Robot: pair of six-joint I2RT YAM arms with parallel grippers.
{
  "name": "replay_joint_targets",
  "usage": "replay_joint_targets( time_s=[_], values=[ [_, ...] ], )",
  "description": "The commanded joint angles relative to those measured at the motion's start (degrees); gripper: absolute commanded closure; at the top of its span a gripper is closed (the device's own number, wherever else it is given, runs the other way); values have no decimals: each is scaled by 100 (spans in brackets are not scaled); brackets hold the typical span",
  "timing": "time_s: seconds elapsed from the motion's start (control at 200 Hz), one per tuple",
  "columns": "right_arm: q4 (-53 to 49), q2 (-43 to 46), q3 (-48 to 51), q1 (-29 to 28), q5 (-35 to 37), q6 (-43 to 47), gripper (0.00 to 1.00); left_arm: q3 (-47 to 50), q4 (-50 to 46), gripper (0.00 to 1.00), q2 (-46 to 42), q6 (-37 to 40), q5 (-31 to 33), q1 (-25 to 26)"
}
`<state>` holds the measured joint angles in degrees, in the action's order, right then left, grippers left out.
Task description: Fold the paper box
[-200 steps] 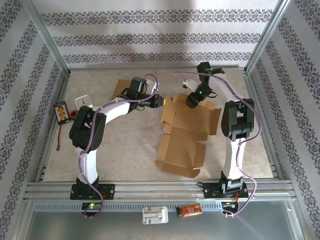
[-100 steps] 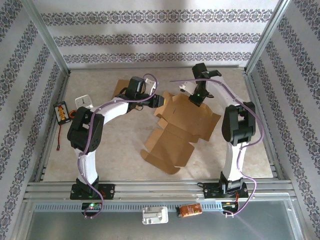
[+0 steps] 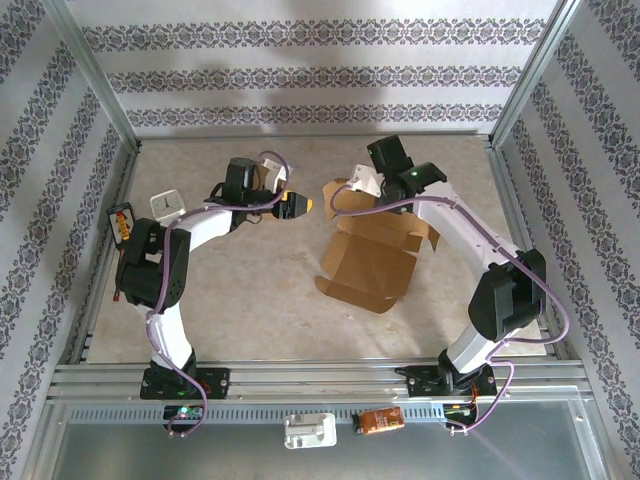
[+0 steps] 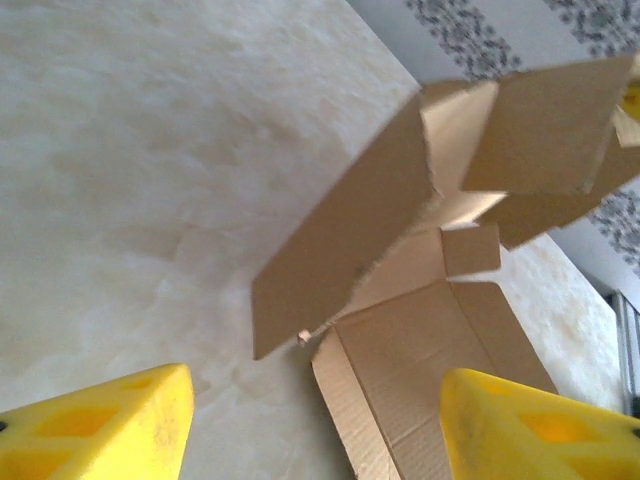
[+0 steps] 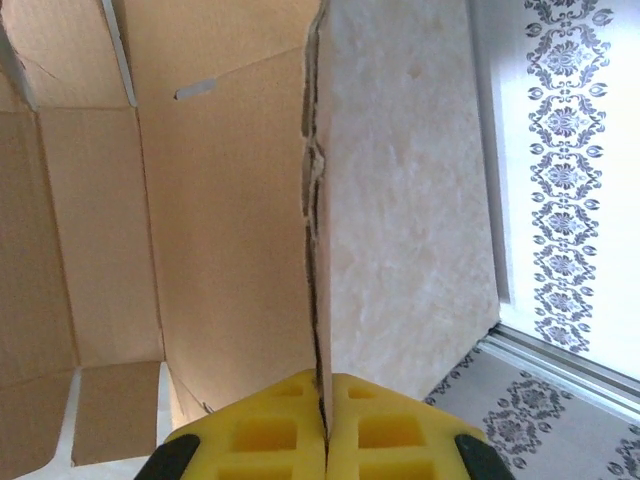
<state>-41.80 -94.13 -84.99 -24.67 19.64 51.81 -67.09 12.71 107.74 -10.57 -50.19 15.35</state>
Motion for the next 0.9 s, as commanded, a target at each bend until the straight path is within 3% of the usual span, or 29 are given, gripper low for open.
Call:
replay_joint_targets(
  time_s=[0.0, 0.155, 0.32, 0.41, 0.505, 0.615, 0.705, 0.894],
  values=[
    [556, 134, 331, -145, 638, 250, 100, -186, 453, 30, 232, 478, -439, 163],
    [1072, 239, 706, -179, 717, 316, 100, -499, 237, 29, 537, 612, 239, 246],
    [1086, 125, 756, -144, 707, 275, 100, -1046, -610, 31, 875, 1399, -52, 507],
    [1085, 90, 748, -135, 638, 233, 100, -1352, -1245, 31, 1051, 1733, 534, 688],
    [1077, 37, 721, -135, 621, 206, 100, -1465, -1271, 25, 1196, 1710, 1027, 756],
    [1077, 26, 703, -120, 611, 216, 100, -1671, -1415, 25, 1402, 1691, 1370, 802],
    [1099, 17, 702, -109, 637, 191, 100, -1809, -1475, 35, 1561, 1609, 1199, 827],
    [1372, 8, 812, -109, 883, 106, 100, -1960, -1423, 76, 1567, 818, 1007, 883]
  ],
)
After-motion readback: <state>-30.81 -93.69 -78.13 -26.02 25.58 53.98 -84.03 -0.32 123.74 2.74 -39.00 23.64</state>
